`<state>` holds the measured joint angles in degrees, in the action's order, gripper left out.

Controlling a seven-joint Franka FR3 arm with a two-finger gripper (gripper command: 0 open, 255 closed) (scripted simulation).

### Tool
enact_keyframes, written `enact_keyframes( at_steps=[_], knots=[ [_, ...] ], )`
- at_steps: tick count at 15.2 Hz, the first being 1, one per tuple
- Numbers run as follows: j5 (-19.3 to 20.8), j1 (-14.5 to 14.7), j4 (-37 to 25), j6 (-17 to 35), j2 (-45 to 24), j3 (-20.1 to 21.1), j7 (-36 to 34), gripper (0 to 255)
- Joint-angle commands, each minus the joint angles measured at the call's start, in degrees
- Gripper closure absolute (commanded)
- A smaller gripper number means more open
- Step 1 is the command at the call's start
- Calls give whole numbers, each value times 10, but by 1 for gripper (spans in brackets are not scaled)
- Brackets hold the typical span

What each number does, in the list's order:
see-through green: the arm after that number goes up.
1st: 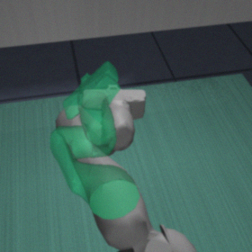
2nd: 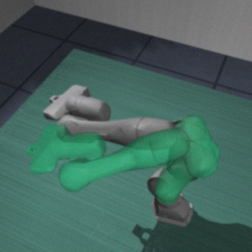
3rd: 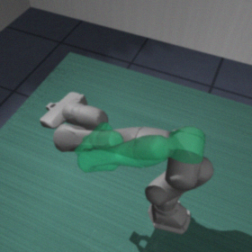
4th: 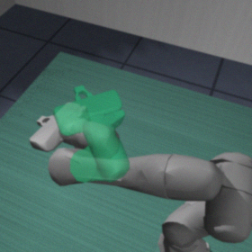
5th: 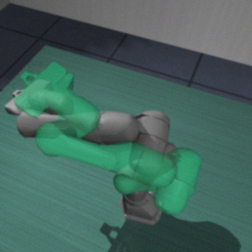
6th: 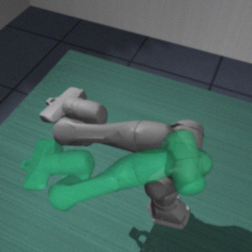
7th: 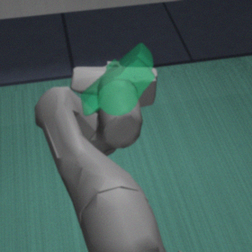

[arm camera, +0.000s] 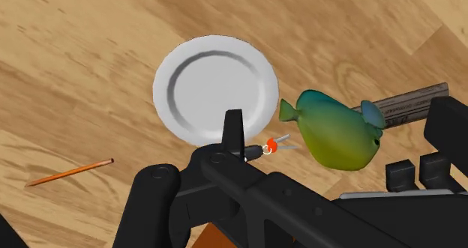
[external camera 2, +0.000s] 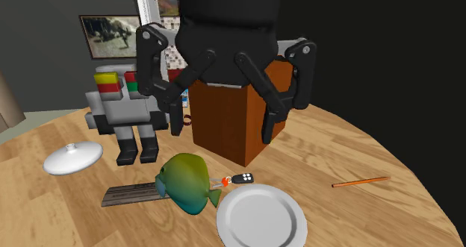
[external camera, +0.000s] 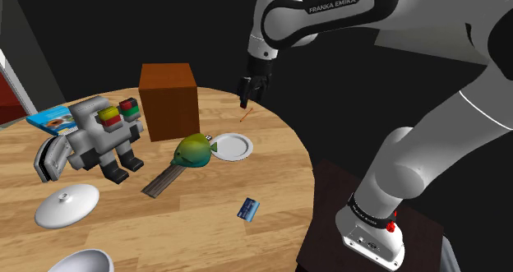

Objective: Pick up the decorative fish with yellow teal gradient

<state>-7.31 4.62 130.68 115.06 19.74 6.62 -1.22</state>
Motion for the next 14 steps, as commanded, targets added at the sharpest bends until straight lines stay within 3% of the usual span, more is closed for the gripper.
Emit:
enact_keyframes(
  at_steps=[1,14],
  knots=[
    [5,4,-22,19,-46,10,-4,0],
    [79,54,-200,76,-321,65,-71,0]
  ],
)
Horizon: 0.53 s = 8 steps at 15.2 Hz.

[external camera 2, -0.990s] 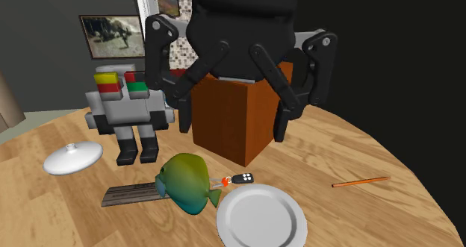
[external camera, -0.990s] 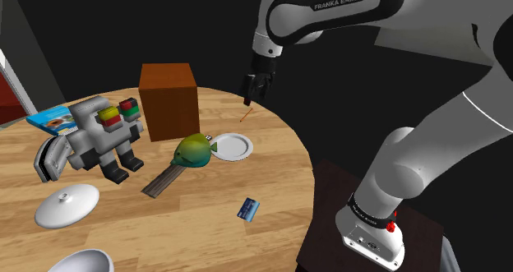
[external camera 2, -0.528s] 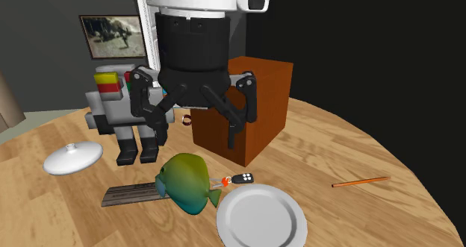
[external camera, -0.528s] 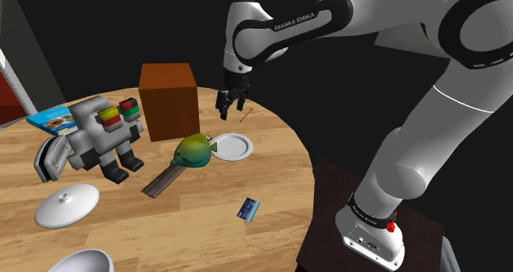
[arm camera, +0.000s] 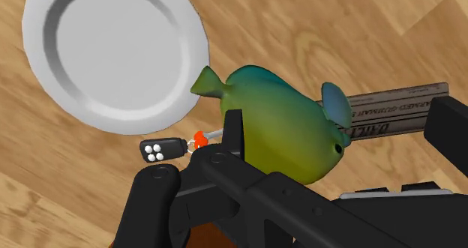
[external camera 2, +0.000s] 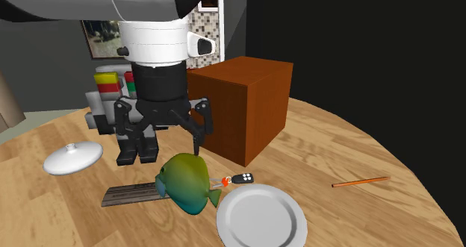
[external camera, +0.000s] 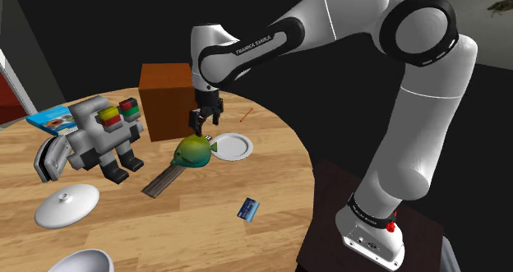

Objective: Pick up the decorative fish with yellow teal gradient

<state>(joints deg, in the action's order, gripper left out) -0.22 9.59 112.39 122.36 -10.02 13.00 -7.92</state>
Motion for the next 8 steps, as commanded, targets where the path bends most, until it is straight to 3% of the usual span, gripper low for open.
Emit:
enact_keyframes(
  at_steps=[1,8],
  knots=[
    [15,10,-35,3,-46,3,-8,0],
    [59,55,-171,-11,-192,5,-33,0]
  ],
)
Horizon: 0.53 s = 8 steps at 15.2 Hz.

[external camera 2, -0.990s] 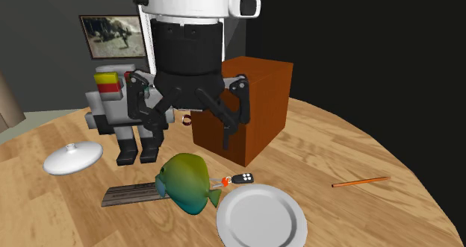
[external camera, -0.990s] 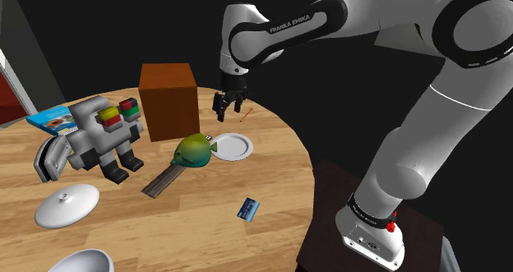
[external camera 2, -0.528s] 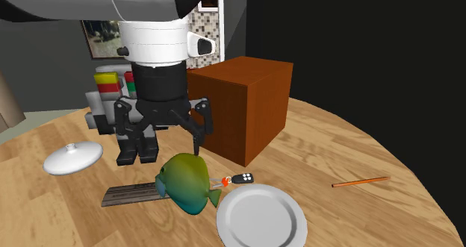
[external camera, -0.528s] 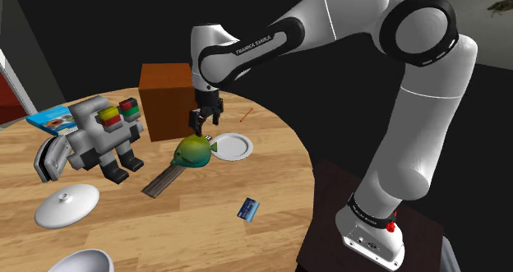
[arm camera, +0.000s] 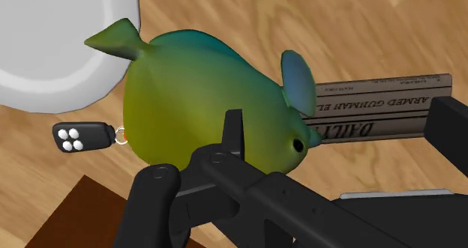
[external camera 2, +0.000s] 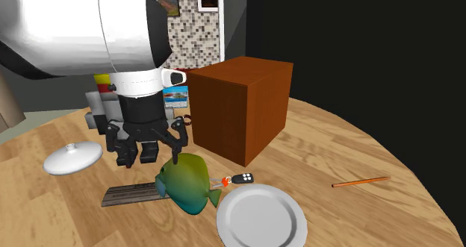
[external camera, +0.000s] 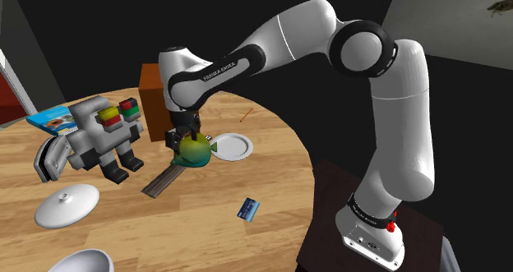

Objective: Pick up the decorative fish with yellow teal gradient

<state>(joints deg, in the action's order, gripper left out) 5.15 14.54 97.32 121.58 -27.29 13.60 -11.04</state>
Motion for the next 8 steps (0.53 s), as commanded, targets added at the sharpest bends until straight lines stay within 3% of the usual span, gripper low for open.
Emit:
enact_keyframes(
  at_steps=[1,8],
  knots=[
    [6,6,-18,2,-23,-1,-2,0],
    [13,9,-6,40,-50,-6,-5,0]
  ],
)
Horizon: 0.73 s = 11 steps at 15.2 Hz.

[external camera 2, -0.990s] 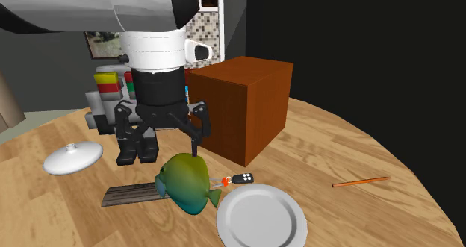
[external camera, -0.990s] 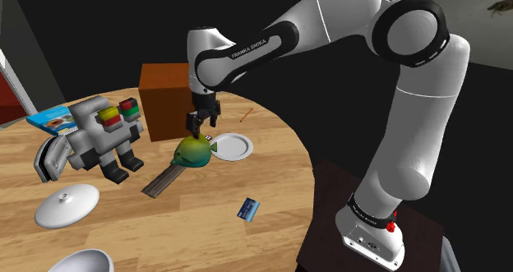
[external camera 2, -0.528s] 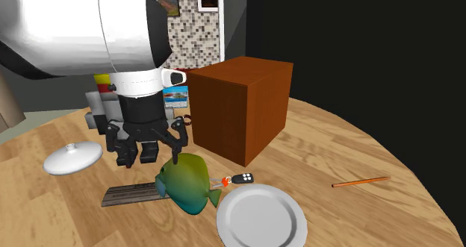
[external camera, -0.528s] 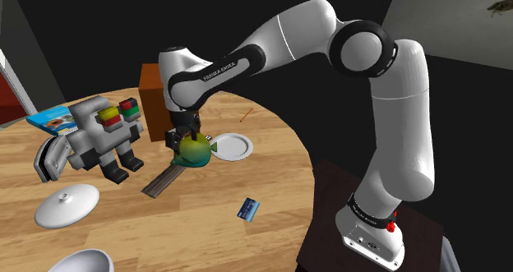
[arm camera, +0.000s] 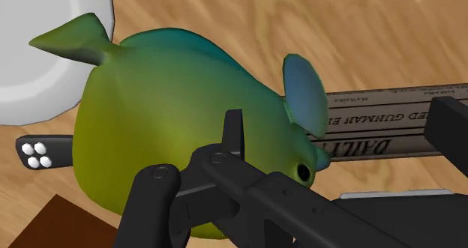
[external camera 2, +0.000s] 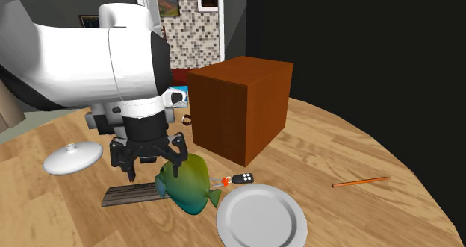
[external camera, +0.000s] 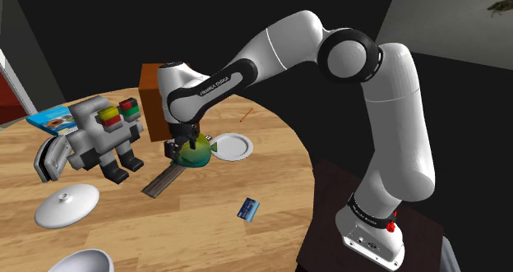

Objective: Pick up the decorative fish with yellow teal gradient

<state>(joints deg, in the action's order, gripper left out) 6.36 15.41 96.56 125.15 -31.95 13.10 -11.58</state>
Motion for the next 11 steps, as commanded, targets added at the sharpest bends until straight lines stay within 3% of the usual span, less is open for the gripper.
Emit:
enact_keyframes(
  at_steps=[1,2,11],
  knots=[
    [1,0,1,5,-3,-1,0,0],
    [1,0,1,4,-3,-1,0,255],
    [1,0,1,5,-3,-1,0,255]
  ],
)
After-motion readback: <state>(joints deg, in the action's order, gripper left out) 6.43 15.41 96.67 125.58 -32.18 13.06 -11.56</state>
